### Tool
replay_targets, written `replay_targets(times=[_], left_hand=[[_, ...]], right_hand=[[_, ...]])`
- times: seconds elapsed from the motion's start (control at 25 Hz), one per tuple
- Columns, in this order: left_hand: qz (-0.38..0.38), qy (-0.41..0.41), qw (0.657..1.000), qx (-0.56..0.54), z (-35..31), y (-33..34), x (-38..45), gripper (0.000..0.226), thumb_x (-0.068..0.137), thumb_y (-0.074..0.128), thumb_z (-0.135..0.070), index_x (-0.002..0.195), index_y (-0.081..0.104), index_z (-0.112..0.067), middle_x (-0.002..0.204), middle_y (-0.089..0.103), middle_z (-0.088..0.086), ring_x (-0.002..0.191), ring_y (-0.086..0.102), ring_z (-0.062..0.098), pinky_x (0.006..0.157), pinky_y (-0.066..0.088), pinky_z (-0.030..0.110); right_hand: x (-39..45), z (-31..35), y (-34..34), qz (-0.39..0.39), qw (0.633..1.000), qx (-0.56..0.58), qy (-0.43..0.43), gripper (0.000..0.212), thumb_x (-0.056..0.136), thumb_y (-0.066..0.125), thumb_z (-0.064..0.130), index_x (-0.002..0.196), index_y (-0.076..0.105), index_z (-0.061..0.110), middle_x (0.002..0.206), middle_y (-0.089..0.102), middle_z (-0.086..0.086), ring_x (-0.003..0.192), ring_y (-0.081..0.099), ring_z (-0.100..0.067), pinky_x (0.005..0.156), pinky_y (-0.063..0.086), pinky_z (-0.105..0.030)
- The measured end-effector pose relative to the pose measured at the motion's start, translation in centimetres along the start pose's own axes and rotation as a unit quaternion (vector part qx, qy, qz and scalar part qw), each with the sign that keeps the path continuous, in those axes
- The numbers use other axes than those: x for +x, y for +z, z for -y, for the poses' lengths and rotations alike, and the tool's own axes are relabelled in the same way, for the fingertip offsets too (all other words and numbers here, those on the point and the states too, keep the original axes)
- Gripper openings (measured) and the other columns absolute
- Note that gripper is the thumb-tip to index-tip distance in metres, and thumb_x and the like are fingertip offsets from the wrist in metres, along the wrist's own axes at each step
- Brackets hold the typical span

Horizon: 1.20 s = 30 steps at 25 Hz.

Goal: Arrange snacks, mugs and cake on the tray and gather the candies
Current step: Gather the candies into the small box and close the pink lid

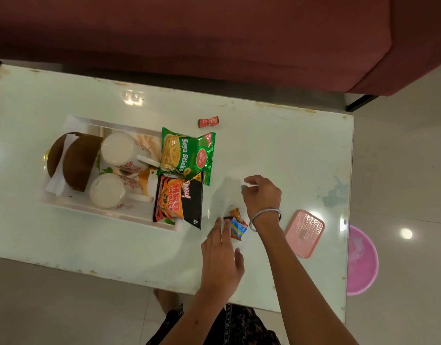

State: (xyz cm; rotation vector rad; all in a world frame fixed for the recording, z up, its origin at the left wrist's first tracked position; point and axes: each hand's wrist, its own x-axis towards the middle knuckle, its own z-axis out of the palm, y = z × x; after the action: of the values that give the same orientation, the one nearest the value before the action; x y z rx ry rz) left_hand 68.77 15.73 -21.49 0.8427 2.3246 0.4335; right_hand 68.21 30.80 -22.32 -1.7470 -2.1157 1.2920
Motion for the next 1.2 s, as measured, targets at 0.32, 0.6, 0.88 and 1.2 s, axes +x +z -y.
replay_targets(times=[0.32, 0.6, 0.88, 1.2], left_hand=[[-0.001, 0.016, 0.999, 0.049, 0.2, -0.5, 0.8, 0.066, 0.078, 0.068, -0.025, 0.136, 0.040, -0.009, 0.139, 0.047, 0.008, 0.126, 0.048, 0.020, 0.102, 0.040, 0.031], [-0.005, 0.054, 0.995, 0.084, 0.5, -0.9, 1.8, 0.071, 0.029, 0.092, -0.025, 0.094, 0.071, -0.005, 0.094, 0.073, 0.006, 0.076, 0.071, 0.013, 0.057, 0.055, 0.018], [-0.004, 0.033, 0.997, 0.066, 0.2, -1.1, 1.7, 0.071, 0.030, 0.092, -0.026, 0.095, 0.071, -0.008, 0.097, 0.073, 0.003, 0.076, 0.070, 0.012, 0.056, 0.055, 0.016], [-0.026, -0.015, 0.999, -0.037, 0.8, 0.1, 1.3, 0.060, 0.092, 0.045, -0.031, 0.144, 0.017, -0.024, 0.151, 0.022, -0.009, 0.134, 0.022, 0.002, 0.101, 0.028, 0.008]], right_hand=[[8.5, 2.5, 3.3, 0.124, 0.957, -0.228, -0.131, 0.058, 0.086, 0.060, 0.009, 0.138, 0.036, 0.020, 0.156, 0.015, -0.007, 0.141, 0.021, -0.029, 0.111, 0.029, -0.037], [13.1, 6.8, 6.5, 0.179, 0.869, -0.375, -0.268, 0.088, 0.085, 0.061, 0.011, 0.147, 0.001, 0.030, 0.156, -0.022, 0.001, 0.145, -0.015, -0.029, 0.114, 0.010, -0.054], [14.8, 8.0, 6.9, 0.164, 0.871, -0.366, -0.284, 0.059, 0.089, 0.052, 0.009, 0.141, 0.028, 0.025, 0.147, 0.036, -0.009, 0.140, 0.026, -0.030, 0.112, 0.025, -0.045], [10.9, 5.1, 4.9, 0.114, 0.911, -0.329, -0.222, 0.026, 0.092, 0.046, 0.011, 0.115, 0.056, 0.012, 0.108, 0.064, -0.014, 0.100, 0.059, -0.034, 0.079, 0.047, -0.036]])
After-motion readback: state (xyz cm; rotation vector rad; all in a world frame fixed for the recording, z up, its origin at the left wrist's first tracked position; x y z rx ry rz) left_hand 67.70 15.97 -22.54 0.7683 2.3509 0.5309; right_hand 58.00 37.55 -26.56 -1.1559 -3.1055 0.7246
